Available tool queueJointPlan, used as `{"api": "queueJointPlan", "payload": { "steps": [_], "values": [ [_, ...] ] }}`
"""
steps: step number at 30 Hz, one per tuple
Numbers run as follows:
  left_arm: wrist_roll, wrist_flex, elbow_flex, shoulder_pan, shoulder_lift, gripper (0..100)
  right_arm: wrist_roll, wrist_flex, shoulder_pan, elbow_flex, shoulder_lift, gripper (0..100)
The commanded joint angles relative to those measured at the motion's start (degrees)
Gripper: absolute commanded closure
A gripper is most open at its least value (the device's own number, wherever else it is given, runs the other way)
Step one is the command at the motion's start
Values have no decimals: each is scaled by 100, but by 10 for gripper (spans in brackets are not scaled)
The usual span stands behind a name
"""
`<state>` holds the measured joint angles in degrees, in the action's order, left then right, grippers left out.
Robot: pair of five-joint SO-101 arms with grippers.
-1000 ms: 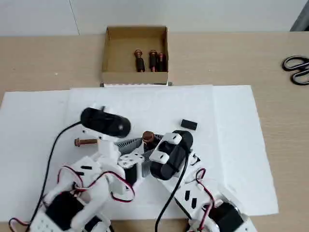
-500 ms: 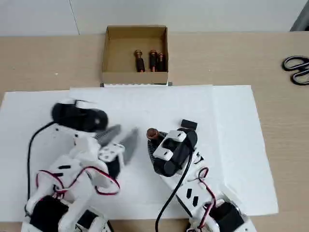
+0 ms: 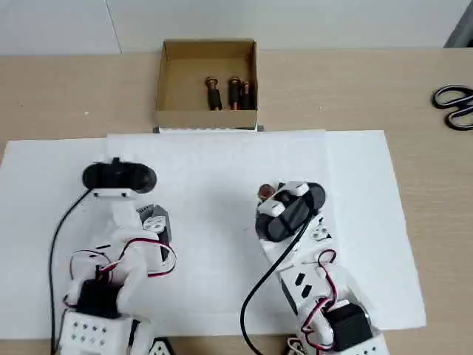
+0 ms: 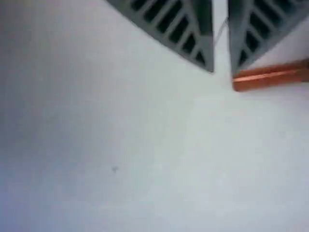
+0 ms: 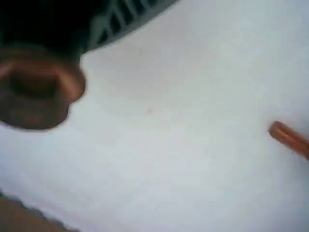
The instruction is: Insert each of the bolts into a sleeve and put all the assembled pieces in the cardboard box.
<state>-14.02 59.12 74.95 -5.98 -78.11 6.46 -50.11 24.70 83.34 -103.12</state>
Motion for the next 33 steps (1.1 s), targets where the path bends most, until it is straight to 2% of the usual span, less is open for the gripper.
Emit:
{"api": "queueJointPlan", "payload": {
  "steps": [1, 5, 10, 13, 19, 26, 33],
  "values": [
    [466, -1073, 681, 123, -53, 994, -132, -92, -303, -79, -57, 996],
    [826, -1565, 1182, 132, -53, 994, -571, -321, -629, -237, -40, 996],
    [818, -1705, 1393, 132, -53, 994, -642, -505, -716, -457, 48, 996],
    [835, -1705, 1385, 132, -53, 994, -879, -382, -699, -958, 593, 996],
    [844, -1714, 1385, 123, -53, 994, -1301, 426, -567, -2338, 3073, 996],
    [844, -1714, 1385, 123, -53, 994, -1257, 1613, -444, -3974, 5763, 996],
    [853, -1679, 1376, 88, -44, 994, -1257, 1648, -576, -6646, 8338, 996]
  ]
}}
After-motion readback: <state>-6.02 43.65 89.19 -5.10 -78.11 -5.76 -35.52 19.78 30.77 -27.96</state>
